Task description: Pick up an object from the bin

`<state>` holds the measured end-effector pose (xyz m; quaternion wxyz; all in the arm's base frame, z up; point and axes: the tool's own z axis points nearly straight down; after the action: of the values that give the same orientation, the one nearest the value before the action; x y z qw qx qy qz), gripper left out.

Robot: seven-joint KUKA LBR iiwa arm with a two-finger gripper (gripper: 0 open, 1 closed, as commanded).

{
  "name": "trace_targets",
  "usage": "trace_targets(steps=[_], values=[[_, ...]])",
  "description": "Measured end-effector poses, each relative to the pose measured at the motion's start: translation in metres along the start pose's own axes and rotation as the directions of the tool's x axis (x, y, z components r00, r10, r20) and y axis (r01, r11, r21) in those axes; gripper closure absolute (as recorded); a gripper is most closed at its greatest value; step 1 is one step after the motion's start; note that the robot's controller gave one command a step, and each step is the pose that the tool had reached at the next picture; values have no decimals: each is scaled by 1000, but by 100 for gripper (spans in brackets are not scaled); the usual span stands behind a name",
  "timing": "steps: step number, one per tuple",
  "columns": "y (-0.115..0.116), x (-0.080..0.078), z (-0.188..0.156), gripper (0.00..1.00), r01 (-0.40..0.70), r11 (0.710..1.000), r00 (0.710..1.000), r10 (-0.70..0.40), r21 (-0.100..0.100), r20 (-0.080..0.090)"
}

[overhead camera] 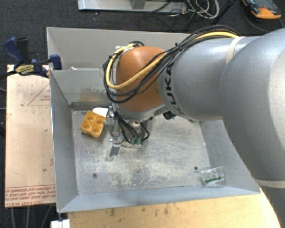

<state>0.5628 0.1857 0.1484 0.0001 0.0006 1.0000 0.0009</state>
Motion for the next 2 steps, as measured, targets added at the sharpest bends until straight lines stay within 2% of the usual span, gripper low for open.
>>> trace_targets(steps=[1, 2], values=[[0, 0, 0, 0, 0, 1000, 1000, 0, 0, 0], [8, -41, 9, 0, -45, 999, 999, 45, -1, 4]])
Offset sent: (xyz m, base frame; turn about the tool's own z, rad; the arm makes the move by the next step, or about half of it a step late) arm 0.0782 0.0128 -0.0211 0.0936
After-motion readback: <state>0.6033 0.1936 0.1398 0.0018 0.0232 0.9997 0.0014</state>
